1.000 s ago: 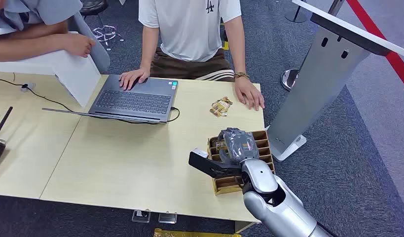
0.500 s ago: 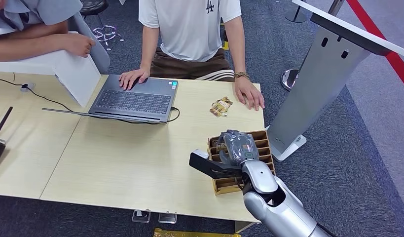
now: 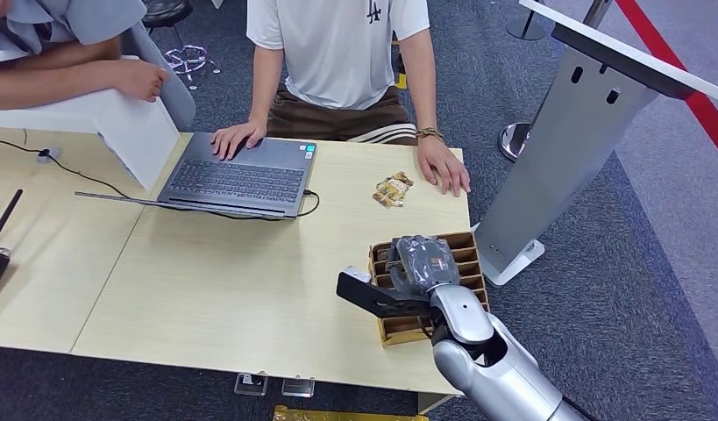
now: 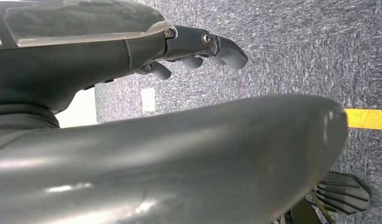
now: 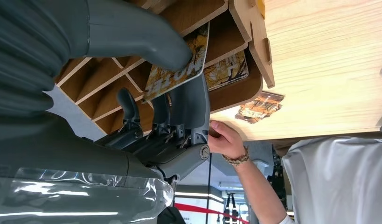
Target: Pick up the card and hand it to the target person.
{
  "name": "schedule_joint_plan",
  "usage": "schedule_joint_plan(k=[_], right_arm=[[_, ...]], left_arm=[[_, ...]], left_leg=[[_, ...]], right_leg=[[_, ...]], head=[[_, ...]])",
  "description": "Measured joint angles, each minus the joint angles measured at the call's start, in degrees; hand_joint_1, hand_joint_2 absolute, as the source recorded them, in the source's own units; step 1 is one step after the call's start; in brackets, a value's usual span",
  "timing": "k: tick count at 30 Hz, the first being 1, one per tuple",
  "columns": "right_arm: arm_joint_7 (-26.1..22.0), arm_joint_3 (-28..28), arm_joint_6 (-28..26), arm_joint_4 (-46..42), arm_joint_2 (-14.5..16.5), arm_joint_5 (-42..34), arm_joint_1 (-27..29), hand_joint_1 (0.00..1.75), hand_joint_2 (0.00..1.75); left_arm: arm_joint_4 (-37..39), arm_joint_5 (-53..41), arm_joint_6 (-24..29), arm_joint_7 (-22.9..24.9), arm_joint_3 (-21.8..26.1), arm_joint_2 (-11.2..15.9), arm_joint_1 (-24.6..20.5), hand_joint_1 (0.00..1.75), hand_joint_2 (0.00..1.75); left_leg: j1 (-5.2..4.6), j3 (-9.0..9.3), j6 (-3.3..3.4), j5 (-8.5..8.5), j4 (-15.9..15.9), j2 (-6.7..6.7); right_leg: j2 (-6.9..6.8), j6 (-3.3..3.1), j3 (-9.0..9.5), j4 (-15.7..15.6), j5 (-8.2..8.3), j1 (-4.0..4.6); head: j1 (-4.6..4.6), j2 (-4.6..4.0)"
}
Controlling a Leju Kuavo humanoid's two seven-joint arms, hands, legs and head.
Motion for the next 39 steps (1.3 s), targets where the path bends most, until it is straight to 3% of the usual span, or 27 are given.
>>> schedule_joint_plan(k=[27, 39], right_arm=[[0.83, -0.14, -0.49, -0.72, -0.1, -0.01, 0.01, 1.4, 1.75], [4.86, -3.41, -2.28, -17.4, -3.58, 5.95, 0.62, 1.4, 1.75]], left_arm=[[0.0, 0.84, 0.53, 0.5, 0.0, 0.02, 0.02, 0.0, 1.75], [0.0, 1.78, 1.4, 1.25, 0.0, 0.04, 0.34, 0.0, 1.75]], left_leg=[[0.0, 0.0, 0.0, 0.0, 0.0, 0.0], [0.0, 0.03, 0.0, 0.0, 0.01, 0.02]], right_leg=[[0.0, 0.0, -0.01, 0.0, 0.0, 0.0], [0.02, 0.0, -0.03, -0.01, 0.0, 0.0]], head=[[-0.02, 0.0], [-0.02, 0.0]])
